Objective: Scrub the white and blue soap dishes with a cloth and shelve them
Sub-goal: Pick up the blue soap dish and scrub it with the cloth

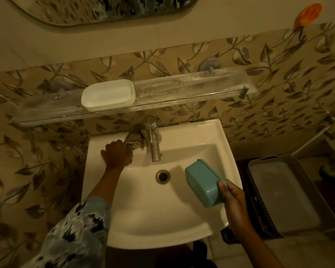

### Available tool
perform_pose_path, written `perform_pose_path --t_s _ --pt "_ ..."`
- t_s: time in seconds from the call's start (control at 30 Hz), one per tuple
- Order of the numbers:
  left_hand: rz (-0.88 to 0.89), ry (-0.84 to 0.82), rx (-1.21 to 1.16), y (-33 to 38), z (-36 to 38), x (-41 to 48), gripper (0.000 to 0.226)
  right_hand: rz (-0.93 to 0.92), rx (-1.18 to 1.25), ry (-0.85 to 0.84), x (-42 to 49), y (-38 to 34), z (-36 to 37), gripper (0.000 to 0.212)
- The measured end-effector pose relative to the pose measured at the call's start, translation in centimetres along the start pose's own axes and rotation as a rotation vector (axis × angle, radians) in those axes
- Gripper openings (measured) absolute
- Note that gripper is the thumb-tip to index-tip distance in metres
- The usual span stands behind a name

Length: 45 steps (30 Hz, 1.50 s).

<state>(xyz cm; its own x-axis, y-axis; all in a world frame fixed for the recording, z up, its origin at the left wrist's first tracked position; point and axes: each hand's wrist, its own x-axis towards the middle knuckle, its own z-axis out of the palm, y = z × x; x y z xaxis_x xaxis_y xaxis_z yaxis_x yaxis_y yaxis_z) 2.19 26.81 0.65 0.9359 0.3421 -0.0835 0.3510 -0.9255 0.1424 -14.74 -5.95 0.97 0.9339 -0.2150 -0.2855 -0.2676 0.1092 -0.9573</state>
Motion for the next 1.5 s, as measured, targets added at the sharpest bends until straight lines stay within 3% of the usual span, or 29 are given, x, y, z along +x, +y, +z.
perform_pose_path --t_s 0.17,0.27,0.33,0.43,0.5,0.53,0.63,0.73,0.8,0.9,1.07,1.2,1.33,1.5 --pt "-0.23 -0.01 -0.662 -1.4 -1.5 -5.0 0.032 -0.005 0.049 -0.017 0.4 -0.7 1.1 0.03" --pt "-0.264 0.044 -0.888 -1.7 -2.5 -9.3 0.018 -0.02 0.036 -0.041 0.4 -0.7 1.8 0.034" --pt "-0.18 0.084 -0.918 -1.7 -3.5 -11.8 0.011 -0.034 0.011 -0.063 0.3 -0.6 2.4 0.034" --pt "-0.002 0.149 -0.912 -1.3 -4.6 -14.7 0.025 -0.067 -0.01 -0.108 -0.2 -0.4 3.3 0.021" --pt "0.082 0.229 -0.924 -0.9 -4.8 -15.6 0.015 -0.093 -0.019 -0.136 -0.7 -0.4 4.3 0.022" --pt "0.103 0.262 -0.956 -0.5 -4.8 -15.9 0.012 -0.102 -0.02 -0.147 -1.0 -0.5 4.8 0.024" --pt "0.103 0.367 -1.011 1.0 -5.3 -15.7 0.032 -0.133 -0.026 -0.174 -1.6 -0.8 6.2 0.028" --pt "0.104 0.466 -0.997 2.1 -6.0 -15.0 0.031 -0.187 -0.026 -0.205 -2.1 -1.0 7.0 0.035" --pt "0.127 0.415 -1.036 2.8 -6.1 -14.6 0.028 -0.204 -0.021 -0.219 -2.5 -1.5 7.5 0.036" --pt "0.226 0.064 -1.086 4.3 -5.3 -15.8 0.024 -0.234 -0.037 -0.236 -3.1 -2.0 8.2 0.028" --pt "0.307 -0.151 -1.01 4.6 -3.0 -18.0 0.046 -0.253 -0.118 -0.211 -3.2 -2.3 7.3 0.034" --pt "0.368 -0.171 -0.89 5.7 -2.4 -20.3 0.05 -0.284 -0.177 -0.188 -3.2 -2.4 7.4 0.025" --pt "0.492 -0.009 -0.839 7.0 -2.7 -22.0 0.05 -0.266 -0.072 -0.188 -3.3 -2.5 7.5 0.026" --pt "0.489 0.049 -0.815 6.7 -3.0 -21.1 0.044 -0.29 -0.054 -0.22 -3.9 -2.8 8.0 0.031"
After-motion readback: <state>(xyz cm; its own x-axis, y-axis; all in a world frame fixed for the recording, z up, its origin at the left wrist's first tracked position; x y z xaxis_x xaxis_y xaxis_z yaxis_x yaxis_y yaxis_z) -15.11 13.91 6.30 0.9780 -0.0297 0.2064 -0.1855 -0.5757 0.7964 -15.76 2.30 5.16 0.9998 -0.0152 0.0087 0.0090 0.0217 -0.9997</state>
